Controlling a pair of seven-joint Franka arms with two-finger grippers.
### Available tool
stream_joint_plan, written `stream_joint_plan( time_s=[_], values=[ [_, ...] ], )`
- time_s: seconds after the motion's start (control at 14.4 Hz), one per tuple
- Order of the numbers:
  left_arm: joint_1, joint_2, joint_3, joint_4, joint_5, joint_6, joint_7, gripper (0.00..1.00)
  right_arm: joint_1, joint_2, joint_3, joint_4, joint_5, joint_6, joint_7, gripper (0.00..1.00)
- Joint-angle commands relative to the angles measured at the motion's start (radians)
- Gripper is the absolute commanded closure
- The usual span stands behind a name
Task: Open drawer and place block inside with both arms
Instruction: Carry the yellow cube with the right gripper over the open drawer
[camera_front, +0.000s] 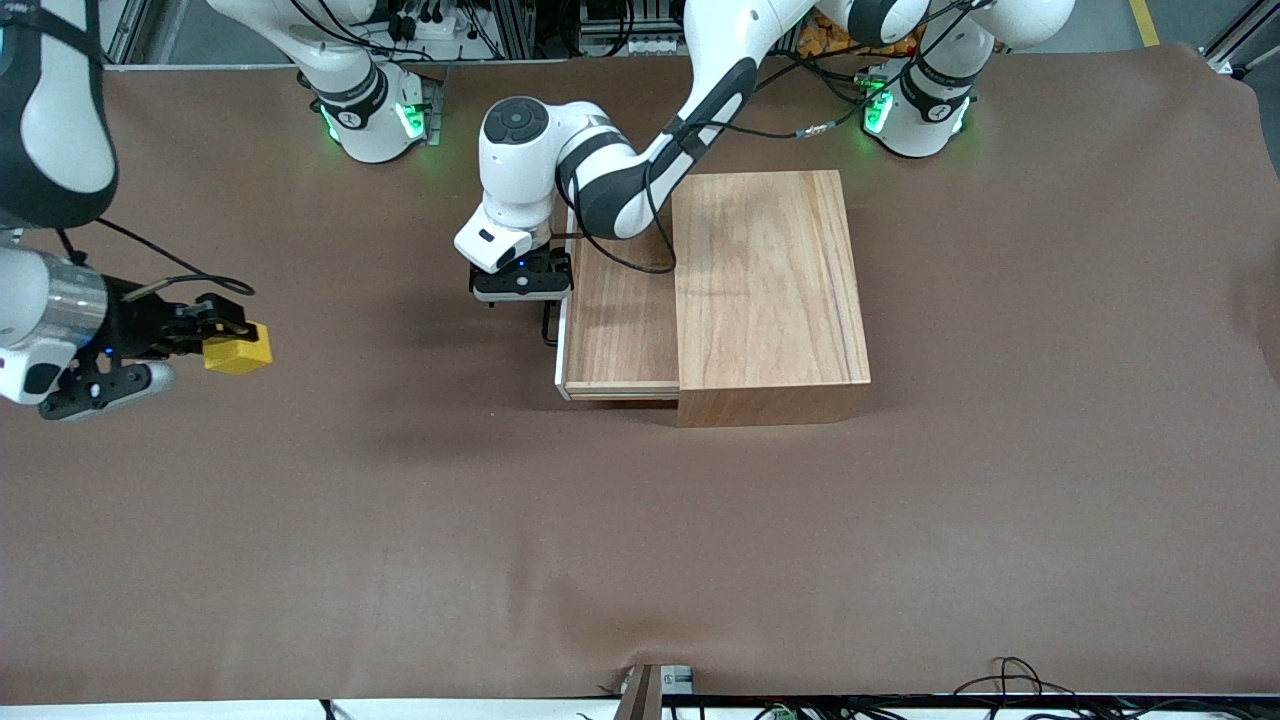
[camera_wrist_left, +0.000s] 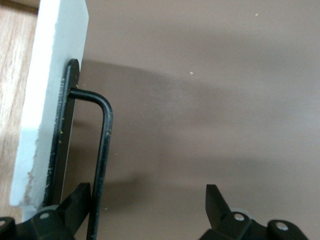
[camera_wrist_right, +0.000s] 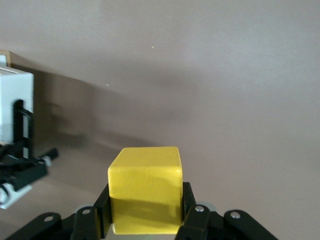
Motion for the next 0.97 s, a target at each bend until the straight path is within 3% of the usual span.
stream_joint_plan(
  time_s=[0.0,0.35,0.7,0.9],
  values=[
    [-0.009,0.016,-0.005,0.041,-0.02,0.061,-0.057,0.0,0.071,-0.048,-0.004,0.001,0.011,-0.057,0.139,0.93],
    [0.001,-0.03,0.001,0.039,-0.02,0.042,-0.062,0.0,0.149,-0.09,-0.006,-0.049,0.01,-0.042,0.265,0.93],
    [0.056,-0.209,0.019,0.027,-0.003,-0.18,-0.042,0.0,0.157,-0.084,-0.003,-0.094,0.043,-0.004,0.267,0.93],
    [0.145,-0.316,0.024,0.012,0.0,-0.381,0.042,0.0,0.178,-0.084,-0.003,-0.103,0.073,0.015,0.288,0.93]
  ],
)
